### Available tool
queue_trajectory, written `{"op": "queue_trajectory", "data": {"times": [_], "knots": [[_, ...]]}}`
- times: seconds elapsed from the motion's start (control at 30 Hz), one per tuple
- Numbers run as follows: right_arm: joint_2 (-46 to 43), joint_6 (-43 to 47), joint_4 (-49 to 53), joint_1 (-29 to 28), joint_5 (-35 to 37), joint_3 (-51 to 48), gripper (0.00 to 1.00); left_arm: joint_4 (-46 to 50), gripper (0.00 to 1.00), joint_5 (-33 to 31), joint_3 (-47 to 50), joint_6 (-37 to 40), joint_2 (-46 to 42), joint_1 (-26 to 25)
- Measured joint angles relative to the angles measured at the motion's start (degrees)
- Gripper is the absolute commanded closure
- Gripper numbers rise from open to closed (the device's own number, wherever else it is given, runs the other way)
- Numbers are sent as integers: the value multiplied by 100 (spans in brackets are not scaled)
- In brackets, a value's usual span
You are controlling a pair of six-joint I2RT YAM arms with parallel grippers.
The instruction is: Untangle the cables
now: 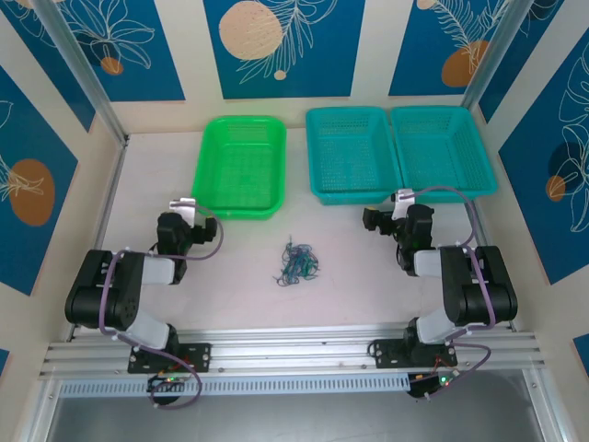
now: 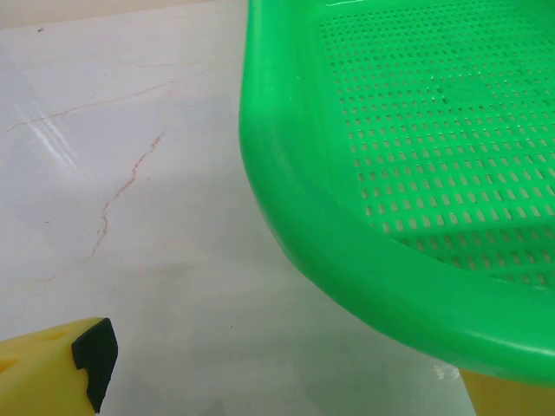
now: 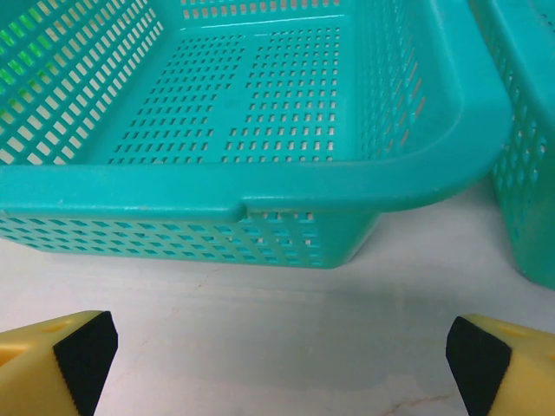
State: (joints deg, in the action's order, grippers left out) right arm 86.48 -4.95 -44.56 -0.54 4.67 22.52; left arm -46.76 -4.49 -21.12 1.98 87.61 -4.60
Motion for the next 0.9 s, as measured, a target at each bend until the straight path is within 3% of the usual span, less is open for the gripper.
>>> {"op": "queue_trajectory", "data": {"times": [0.73, 0.9], "knots": [[-9, 4, 2, 74, -162, 0, 1, 0, 0, 0, 0, 0, 0, 0], [-975, -13, 302, -271, 411, -188, 1, 0, 0, 2, 0, 0, 0, 0]]}}
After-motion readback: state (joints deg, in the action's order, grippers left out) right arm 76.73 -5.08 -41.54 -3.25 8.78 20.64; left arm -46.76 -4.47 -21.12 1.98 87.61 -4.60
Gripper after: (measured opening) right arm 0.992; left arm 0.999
